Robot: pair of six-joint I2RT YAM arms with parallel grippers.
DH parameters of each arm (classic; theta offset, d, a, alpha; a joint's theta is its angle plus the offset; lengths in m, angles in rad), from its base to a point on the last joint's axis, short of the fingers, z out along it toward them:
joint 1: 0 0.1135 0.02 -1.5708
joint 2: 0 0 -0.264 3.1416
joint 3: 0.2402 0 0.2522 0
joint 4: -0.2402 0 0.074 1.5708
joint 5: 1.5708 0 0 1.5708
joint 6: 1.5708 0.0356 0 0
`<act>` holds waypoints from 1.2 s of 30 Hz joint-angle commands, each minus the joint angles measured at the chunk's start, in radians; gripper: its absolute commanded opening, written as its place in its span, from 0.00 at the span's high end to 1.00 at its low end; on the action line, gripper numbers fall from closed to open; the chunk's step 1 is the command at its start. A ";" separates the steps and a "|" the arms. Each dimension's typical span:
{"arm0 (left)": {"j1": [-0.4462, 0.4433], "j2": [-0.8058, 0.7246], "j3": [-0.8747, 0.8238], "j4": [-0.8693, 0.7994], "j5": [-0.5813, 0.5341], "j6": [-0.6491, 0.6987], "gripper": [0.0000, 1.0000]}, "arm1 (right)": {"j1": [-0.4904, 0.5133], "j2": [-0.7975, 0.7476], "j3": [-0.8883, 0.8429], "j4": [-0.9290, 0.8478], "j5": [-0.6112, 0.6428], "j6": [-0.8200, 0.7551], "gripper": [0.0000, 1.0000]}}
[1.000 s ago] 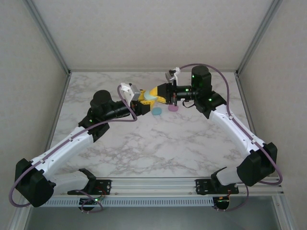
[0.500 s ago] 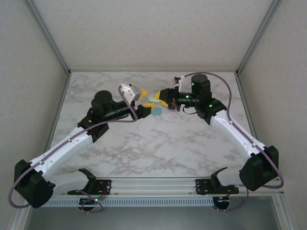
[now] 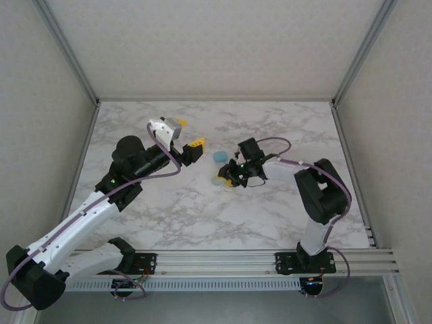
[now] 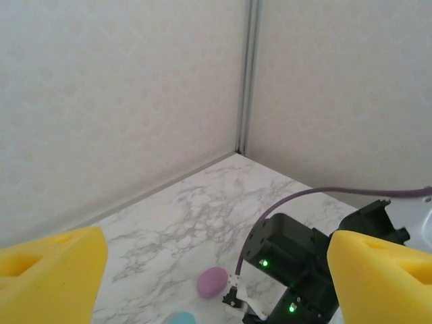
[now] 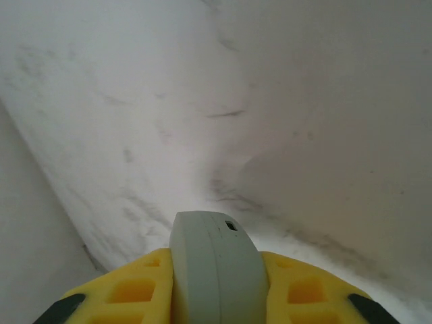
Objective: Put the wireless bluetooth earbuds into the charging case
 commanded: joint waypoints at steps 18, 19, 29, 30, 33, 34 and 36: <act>-0.006 -0.001 0.006 -0.045 -0.118 0.002 0.09 | 0.008 -0.081 0.110 -0.405 0.312 -0.255 0.40; -0.006 -0.003 0.003 -0.044 -0.124 0.003 0.09 | 0.005 -0.100 0.119 -0.438 0.352 -0.267 0.35; 0.091 -0.028 -0.074 -0.129 -0.390 -0.056 0.00 | -0.065 -0.450 0.074 -0.506 1.268 -0.512 0.11; 0.119 -0.022 -0.083 -0.153 -0.434 -0.080 0.00 | -0.081 -0.478 0.028 -0.433 1.341 -0.577 0.08; 0.228 0.001 -0.130 -0.215 -0.542 -0.174 0.00 | -0.192 -0.523 -0.070 -0.278 1.385 -0.699 0.02; 0.265 0.006 -0.155 -0.222 -0.567 -0.203 0.00 | -0.239 -0.519 -0.111 -0.213 1.366 -0.704 0.01; 0.327 0.016 -0.210 -0.214 -0.599 -0.230 0.00 | -0.316 -0.493 -0.180 -0.087 1.300 -0.741 0.01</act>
